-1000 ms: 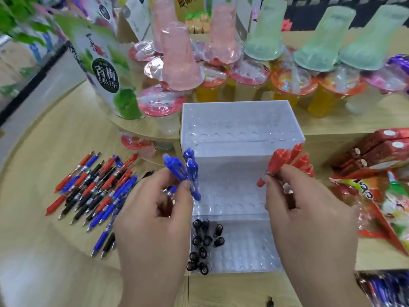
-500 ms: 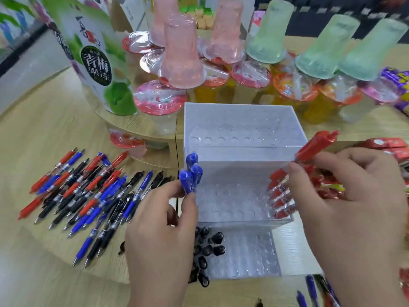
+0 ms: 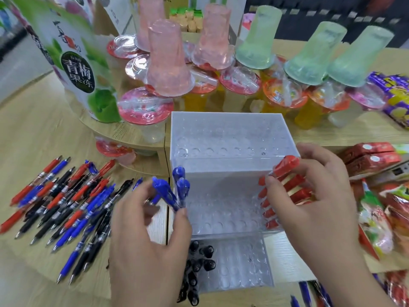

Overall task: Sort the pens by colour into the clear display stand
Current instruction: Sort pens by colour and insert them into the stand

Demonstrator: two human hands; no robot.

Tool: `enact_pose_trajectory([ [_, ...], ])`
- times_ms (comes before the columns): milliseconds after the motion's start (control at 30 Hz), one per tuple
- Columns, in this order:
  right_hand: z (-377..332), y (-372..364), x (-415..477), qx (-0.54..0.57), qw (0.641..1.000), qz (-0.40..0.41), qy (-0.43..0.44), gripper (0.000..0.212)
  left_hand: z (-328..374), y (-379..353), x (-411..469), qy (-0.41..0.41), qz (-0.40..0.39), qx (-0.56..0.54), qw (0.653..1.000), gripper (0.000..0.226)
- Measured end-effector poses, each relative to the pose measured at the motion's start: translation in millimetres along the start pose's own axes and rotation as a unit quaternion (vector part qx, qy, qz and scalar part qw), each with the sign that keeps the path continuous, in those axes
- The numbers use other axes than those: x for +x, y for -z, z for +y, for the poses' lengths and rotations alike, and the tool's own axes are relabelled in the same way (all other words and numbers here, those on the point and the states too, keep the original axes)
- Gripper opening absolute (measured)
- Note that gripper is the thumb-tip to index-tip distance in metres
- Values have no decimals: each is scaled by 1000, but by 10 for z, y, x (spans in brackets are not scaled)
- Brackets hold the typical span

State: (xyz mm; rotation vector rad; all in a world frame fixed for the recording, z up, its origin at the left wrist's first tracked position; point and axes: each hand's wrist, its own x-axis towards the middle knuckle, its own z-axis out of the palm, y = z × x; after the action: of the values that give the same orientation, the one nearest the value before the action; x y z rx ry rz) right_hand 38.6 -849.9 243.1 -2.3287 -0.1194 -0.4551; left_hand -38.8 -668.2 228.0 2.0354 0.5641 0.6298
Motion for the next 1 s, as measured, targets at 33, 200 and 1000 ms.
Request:
enact_pose_trajectory([
  [33,21,-3,2,5,1000,-3,-2,11,49,-8,53,-6,13,0,1000,50],
  [200,40,-23,28,17,1000,4,14,11,544,-202,373,-50,-142,48,987,20],
  [1000,-49,359,495,135,979,-95,117,44,1122,-563,716,-71,-303,-86,946,45],
])
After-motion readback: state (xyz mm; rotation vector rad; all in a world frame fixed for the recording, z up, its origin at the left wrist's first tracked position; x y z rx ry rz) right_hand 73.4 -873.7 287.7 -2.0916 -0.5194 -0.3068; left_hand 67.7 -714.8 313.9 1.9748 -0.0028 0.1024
